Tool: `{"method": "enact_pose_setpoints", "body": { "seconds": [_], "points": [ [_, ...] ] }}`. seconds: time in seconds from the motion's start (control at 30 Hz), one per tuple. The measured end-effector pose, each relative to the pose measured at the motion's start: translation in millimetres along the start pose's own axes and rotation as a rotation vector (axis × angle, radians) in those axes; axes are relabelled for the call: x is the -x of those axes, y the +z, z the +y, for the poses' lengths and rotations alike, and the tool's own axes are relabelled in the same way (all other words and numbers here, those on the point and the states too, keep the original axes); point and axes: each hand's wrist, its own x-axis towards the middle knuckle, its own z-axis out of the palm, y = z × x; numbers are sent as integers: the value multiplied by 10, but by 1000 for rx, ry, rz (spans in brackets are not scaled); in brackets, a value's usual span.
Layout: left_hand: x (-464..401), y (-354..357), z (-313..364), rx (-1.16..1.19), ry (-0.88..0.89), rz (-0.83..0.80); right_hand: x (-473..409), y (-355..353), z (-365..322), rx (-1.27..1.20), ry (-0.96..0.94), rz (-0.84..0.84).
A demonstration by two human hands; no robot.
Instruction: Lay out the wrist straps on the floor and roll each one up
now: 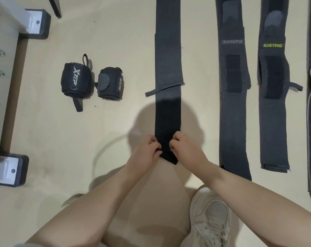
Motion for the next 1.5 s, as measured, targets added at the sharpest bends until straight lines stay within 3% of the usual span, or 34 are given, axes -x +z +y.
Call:
{"method": "enact_pose_setpoints", "body": {
  "seconds": [0.2, 0.33, 0.5, 0.67, 0.8, 0.9, 1.0, 1.13, 1.23, 1.43, 1.5],
  "points": [
    [46, -23, -67, -222, 129, -29, 72, 12, -51, 45, -62, -51],
    [20, -36, -139, -273, 298, -28, 227, 102, -108, 29, -7, -106],
    [-10, -57, -118, -310, 312, -47, 306, 194, -139, 93, 39, 1],
    [-38, -83, -70, -342, 332, -130, 352, 227, -299, 132, 196, -90],
    [-64, -115, -147, -341, 363, -190, 363, 290, -295, 106, 188, -69],
    [-30, -118, -219, -393, 423, -161, 373, 277, -278, 26, 193, -10],
    [-14, -59, -279, -444, 480, -67, 354, 257, -257, 32, 215, -68],
    [-13, 19, -271, -469, 441, 61, 303, 245, -234, 21, 258, -49],
    [71, 60, -203, -441, 324, 65, 248, 228, -197, 49, 275, 15],
    [132, 95, -45, -421, 138, 117, 253, 195, -204, 379, 46, 80],
    [131, 106, 9, -369, 27, 66, 299, 185, -194, 474, -34, 65]
  ]
}}
